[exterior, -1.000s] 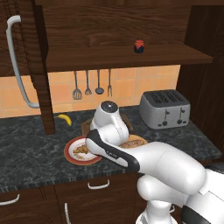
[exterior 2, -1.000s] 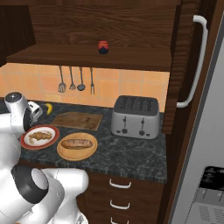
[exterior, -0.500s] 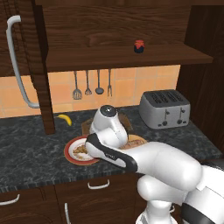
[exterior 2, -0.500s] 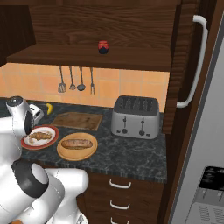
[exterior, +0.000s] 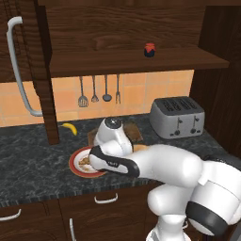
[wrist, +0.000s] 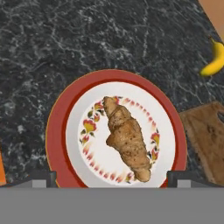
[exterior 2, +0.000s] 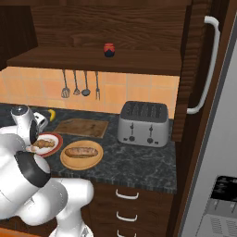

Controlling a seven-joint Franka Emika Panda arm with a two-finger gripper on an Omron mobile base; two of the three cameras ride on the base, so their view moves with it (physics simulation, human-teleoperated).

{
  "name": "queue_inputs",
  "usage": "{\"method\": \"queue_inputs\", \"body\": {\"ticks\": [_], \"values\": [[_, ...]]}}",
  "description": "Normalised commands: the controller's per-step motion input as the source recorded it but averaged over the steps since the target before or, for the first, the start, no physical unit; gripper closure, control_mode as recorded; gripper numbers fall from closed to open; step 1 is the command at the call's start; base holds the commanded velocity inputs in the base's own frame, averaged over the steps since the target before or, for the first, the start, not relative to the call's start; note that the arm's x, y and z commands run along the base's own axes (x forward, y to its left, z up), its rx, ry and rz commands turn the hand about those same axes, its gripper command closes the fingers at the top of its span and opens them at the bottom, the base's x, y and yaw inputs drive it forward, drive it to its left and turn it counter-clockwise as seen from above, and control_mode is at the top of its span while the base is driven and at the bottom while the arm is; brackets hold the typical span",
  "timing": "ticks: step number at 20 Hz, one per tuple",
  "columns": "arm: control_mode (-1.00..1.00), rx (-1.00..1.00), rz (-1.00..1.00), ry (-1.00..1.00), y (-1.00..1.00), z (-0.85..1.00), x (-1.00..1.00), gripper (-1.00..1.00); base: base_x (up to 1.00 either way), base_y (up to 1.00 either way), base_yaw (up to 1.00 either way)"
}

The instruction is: From the different types of pastries on the counter, select a croissant and place it on the cutting board. Then retrieve a jar of jam from the cabinet and place it alongside the croissant on the cutting board.

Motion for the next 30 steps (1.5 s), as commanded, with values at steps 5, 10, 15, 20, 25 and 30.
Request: {"method": "queue_inputs", "body": {"ticks": [5, 10, 15, 20, 25, 30], "values": [[-1.0, 0.0, 0.0, -0.02, 0.08, -0.08, 0.11, -1.0, 0.0, 0.0, 0.0], [-1.0, 0.0, 0.0, 0.0, 0.01, -0.27, 0.18, -1.0, 0.0, 0.0, 0.0], [-1.0, 0.0, 0.0, 0.0, 0.06, -0.32, 0.09, -1.0, 0.0, 0.0, 0.0], [-1.0, 0.0, 0.0, -0.01, 0.08, -0.21, 0.29, -1.0, 0.0, 0.0, 0.0], [-1.0, 0.0, 0.0, -0.01, 0.07, -0.12, 0.42, -1.0, 0.0, 0.0, 0.0], [-1.0, 0.0, 0.01, 0.0, 0.21, -0.53, 0.47, -1.0, 0.0, 0.0, 0.0]]}}
